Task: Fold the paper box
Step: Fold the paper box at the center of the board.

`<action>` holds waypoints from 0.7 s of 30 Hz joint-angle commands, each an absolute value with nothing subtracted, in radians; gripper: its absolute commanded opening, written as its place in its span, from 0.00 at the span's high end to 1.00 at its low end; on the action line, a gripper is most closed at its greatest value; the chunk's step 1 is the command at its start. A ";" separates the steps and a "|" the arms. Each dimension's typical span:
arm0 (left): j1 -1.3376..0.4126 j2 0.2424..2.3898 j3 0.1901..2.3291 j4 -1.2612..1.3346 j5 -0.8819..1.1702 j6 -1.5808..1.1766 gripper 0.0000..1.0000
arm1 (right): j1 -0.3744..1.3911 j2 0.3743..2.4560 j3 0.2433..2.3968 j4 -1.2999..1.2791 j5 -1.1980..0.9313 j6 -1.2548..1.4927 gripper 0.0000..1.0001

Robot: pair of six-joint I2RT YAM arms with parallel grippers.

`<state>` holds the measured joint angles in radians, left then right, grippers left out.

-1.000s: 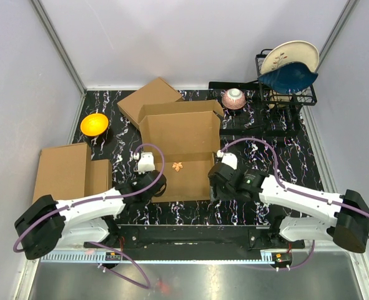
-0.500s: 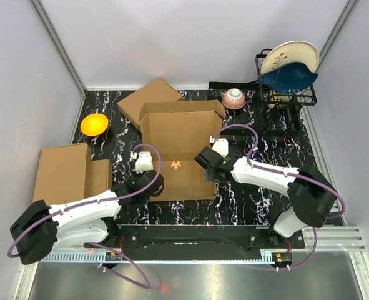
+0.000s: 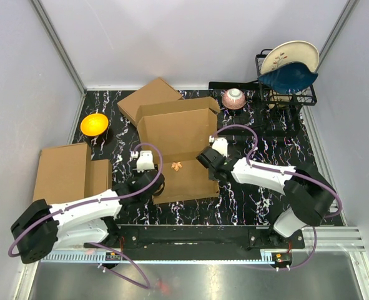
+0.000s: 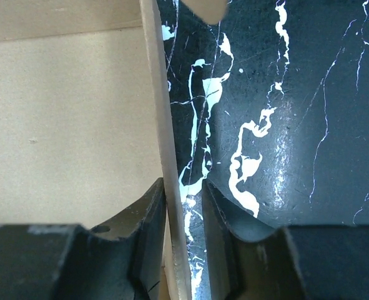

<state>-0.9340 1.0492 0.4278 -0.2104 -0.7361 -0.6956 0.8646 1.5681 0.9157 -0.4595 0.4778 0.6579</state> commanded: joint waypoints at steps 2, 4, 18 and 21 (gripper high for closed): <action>-0.939 0.982 0.492 -0.187 -0.758 -0.673 0.50 | 0.859 1.565 0.913 -0.419 0.505 0.631 0.65; -0.946 0.947 0.502 -0.189 -0.753 -0.666 0.49 | 0.859 1.572 0.911 -0.416 0.505 0.630 0.71; -1.290 0.861 0.433 0.199 -0.620 -0.531 0.65 | 0.859 1.566 0.851 -0.396 0.460 0.704 1.00; -1.350 0.853 0.379 0.325 -0.597 -0.477 0.69 | 0.859 1.565 0.842 -0.409 0.446 0.758 1.00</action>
<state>-1.2896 0.8707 0.4332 0.0834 -0.6334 -0.5571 0.8639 1.5661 0.8791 -0.3889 0.4770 0.6617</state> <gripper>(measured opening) 0.329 0.028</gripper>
